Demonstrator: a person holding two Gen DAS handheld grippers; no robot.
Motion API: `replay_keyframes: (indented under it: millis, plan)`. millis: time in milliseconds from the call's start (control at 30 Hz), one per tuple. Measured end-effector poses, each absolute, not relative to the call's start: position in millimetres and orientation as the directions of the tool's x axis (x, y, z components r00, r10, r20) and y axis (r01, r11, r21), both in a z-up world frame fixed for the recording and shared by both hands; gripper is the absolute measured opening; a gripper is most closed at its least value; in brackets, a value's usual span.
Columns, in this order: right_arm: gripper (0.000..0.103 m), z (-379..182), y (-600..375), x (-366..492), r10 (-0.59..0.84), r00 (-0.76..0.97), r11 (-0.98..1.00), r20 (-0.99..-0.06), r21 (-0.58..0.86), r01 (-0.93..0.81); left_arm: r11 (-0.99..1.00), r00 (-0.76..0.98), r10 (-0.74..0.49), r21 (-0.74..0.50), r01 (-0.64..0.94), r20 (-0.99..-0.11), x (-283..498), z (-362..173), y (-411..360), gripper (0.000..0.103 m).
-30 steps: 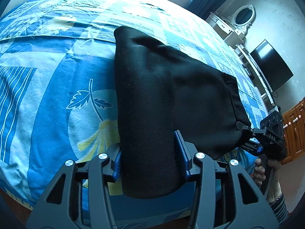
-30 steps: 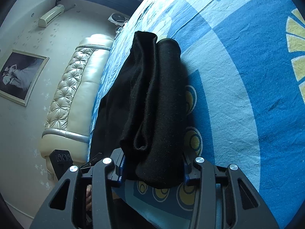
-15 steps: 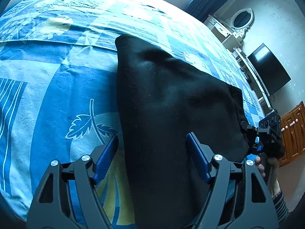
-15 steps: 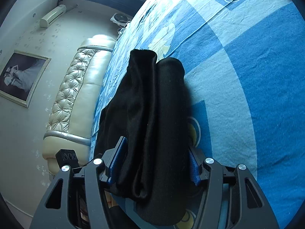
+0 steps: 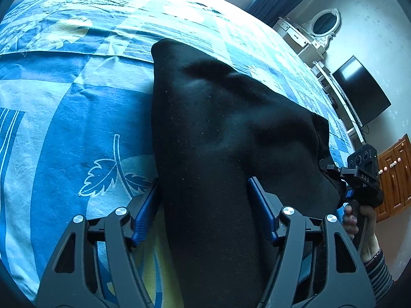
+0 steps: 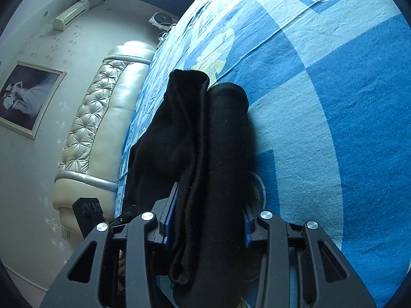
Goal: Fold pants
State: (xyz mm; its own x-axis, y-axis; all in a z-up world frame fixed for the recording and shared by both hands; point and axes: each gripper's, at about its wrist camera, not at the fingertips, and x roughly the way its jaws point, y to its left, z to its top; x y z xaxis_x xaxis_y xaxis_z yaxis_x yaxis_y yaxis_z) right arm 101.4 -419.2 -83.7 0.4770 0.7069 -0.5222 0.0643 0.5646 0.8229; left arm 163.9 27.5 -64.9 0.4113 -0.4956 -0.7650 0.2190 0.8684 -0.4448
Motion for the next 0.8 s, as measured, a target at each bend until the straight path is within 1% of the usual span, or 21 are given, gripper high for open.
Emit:
replay_keyframes:
  millis: [433, 500, 600, 733, 800]
  plan:
    - [0.039, -83.7, -422.5, 102.0, 0.709, 0.482, 0.558, -0.515, 0.827, 0.063, 0.865, 0.412, -0.502, -0.450, 0.223, -0.761, 164.2, -66.5, 27.5, 0.066]
    - [0.041, -82.9, -423.6, 102.8, 0.713, 0.485, 0.550, -0.506, 0.833, 0.061, 0.865, 0.415, -0.502, -0.447, 0.227, -0.759, 164.1, -65.6, 27.1, 0.067]
    - [0.047, -80.6, -426.8, 104.3, 0.727, 0.480, 0.533, -0.490, 0.844, 0.055, 0.855, 0.414, -0.519, -0.460, 0.240, -0.748, 166.1, -64.8, 29.3, 0.071]
    - [0.051, -70.0, -431.1, 106.4, 0.689, 0.512, 0.574, -0.513, 0.817, 0.048, 0.825, 0.382, -0.565, -0.506, 0.251, -0.732, 175.6, -64.9, 35.9, 0.077]
    - [0.053, -68.2, -430.1, 111.7, 0.681, 0.508, 0.591, -0.527, 0.805, 0.043, 0.798, 0.346, -0.602, -0.545, 0.256, -0.719, 182.0, -65.7, 40.4, 0.077]
